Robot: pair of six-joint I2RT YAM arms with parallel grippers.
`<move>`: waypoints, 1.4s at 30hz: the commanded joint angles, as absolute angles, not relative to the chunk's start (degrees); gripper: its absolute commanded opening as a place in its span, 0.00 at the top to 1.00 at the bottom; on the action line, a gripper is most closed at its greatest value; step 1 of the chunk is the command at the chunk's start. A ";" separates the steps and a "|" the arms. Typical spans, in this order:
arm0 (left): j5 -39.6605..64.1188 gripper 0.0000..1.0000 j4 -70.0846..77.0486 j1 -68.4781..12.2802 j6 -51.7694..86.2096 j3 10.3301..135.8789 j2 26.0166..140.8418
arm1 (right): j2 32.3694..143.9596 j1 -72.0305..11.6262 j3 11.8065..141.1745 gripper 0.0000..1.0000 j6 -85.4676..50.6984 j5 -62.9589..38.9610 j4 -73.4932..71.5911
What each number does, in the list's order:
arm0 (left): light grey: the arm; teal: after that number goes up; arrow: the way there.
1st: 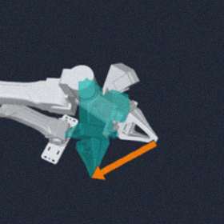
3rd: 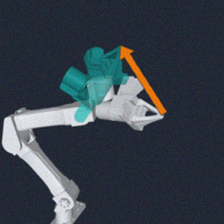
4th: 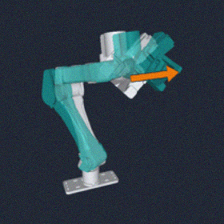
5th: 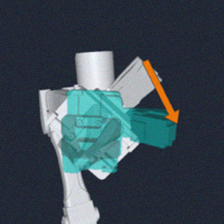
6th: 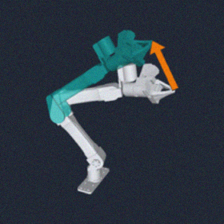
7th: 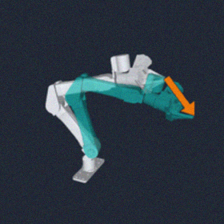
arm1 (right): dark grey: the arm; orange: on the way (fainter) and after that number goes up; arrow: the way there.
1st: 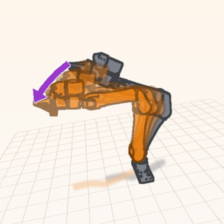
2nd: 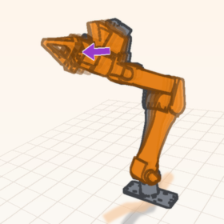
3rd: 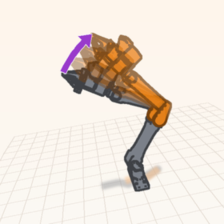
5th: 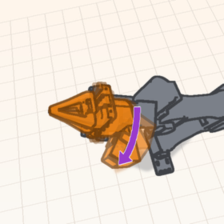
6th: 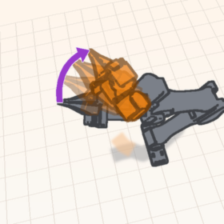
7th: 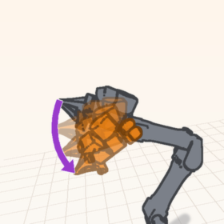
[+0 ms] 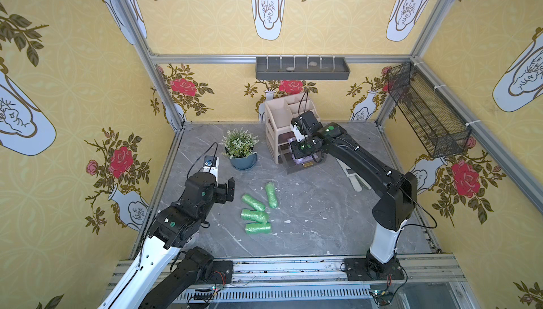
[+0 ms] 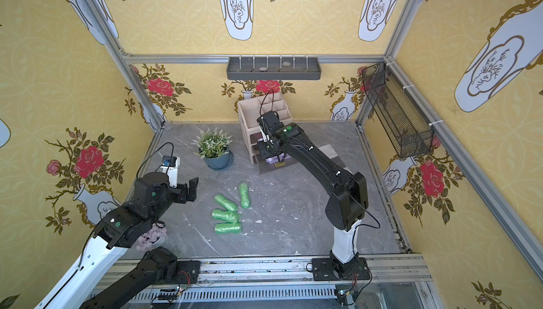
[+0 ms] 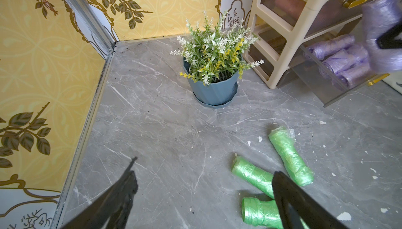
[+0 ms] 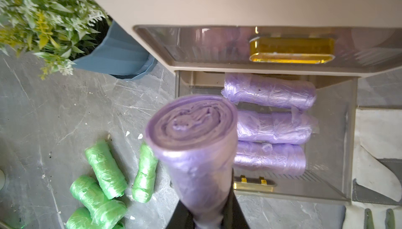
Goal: Sort the rolls of trash bags by color and place them into the drawer
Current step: Place the roll of trash bags in the drawer.
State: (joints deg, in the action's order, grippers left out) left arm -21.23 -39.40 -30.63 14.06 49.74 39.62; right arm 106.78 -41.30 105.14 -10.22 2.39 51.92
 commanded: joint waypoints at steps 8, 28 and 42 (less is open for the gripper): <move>-20.17 0.02 -38.48 -30.15 14.24 49.67 39.46 | 108.19 -41.42 102.93 0.80 -10.97 2.37 45.89; -19.49 0.02 -38.33 -29.62 14.27 49.58 39.55 | 108.50 -41.34 98.46 0.79 -12.92 1.69 41.12; -19.18 0.02 -38.36 -29.36 14.32 49.65 39.46 | 110.74 -40.86 99.25 0.78 -13.07 0.00 41.54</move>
State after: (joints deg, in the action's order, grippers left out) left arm -19.46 -39.38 -29.50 14.04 49.74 39.59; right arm 110.39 -40.91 98.83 -12.62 0.45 42.35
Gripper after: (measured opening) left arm 0.978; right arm 0.221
